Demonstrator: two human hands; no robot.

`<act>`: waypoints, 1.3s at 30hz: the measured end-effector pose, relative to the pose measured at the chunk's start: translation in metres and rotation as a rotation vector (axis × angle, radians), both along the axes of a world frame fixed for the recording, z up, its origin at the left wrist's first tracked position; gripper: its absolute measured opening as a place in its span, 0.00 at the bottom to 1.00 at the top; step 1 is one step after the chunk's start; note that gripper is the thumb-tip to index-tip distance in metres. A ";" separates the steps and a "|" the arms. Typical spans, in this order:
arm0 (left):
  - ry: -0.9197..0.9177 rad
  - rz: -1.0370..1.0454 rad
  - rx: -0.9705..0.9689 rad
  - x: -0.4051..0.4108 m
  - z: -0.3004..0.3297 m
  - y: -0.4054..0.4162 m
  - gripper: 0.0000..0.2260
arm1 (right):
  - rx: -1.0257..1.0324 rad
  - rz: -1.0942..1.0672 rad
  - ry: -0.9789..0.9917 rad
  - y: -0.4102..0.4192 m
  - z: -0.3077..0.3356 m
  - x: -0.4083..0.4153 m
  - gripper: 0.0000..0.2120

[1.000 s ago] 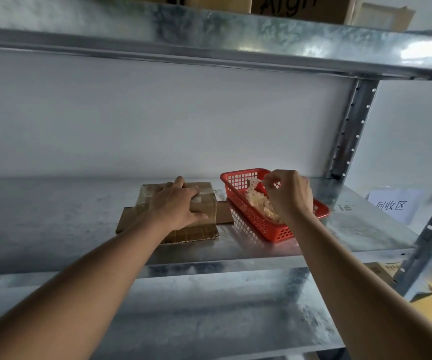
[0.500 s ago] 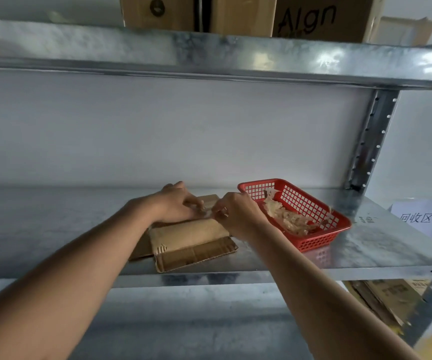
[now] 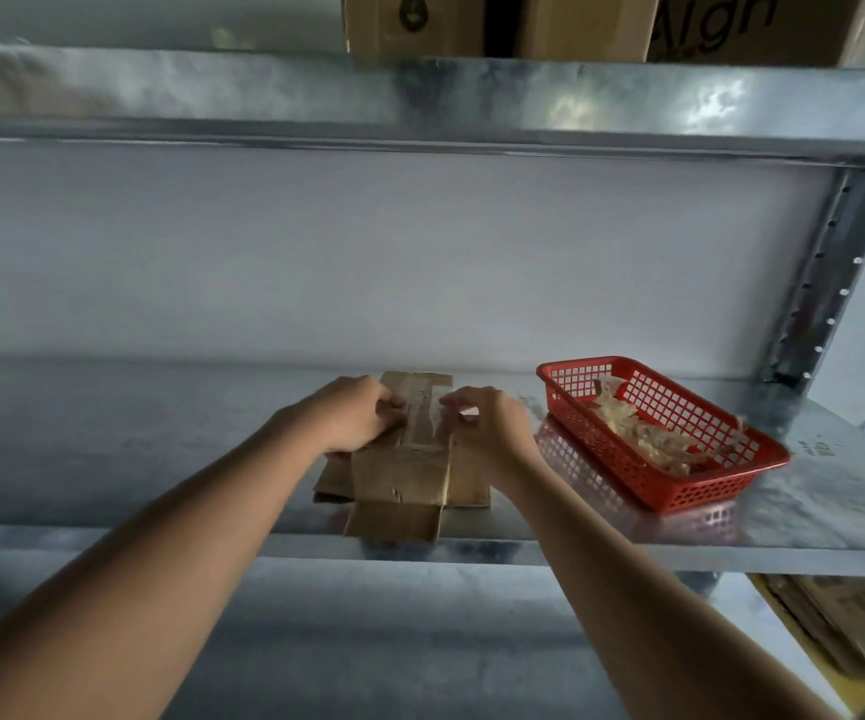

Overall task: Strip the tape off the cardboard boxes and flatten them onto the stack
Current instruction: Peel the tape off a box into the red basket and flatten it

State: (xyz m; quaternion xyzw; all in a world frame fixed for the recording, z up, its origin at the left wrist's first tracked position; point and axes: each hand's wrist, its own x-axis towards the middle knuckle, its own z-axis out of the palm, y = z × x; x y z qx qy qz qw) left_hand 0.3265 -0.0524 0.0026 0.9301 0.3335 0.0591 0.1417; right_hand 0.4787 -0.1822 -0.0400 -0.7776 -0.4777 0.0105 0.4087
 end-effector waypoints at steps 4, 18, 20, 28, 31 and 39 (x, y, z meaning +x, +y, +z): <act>-0.075 0.072 -0.124 0.001 -0.003 -0.004 0.13 | -0.004 0.112 0.171 -0.010 0.000 -0.011 0.10; -0.067 -0.129 0.080 -0.005 -0.022 0.015 0.16 | 0.068 0.076 -0.260 -0.024 -0.019 0.003 0.18; -0.110 -0.135 0.063 -0.005 -0.028 0.013 0.13 | 0.120 0.029 -0.155 -0.023 -0.026 0.005 0.22; -0.077 -0.165 0.019 0.005 -0.021 0.017 0.17 | 0.296 0.022 0.565 -0.034 -0.031 0.008 0.11; 0.007 -0.161 0.025 0.013 -0.017 0.010 0.21 | 0.259 0.110 0.518 -0.039 -0.032 0.003 0.14; 0.001 -0.173 -0.023 0.015 -0.018 0.008 0.19 | 0.214 0.048 -0.145 -0.041 -0.043 0.001 0.05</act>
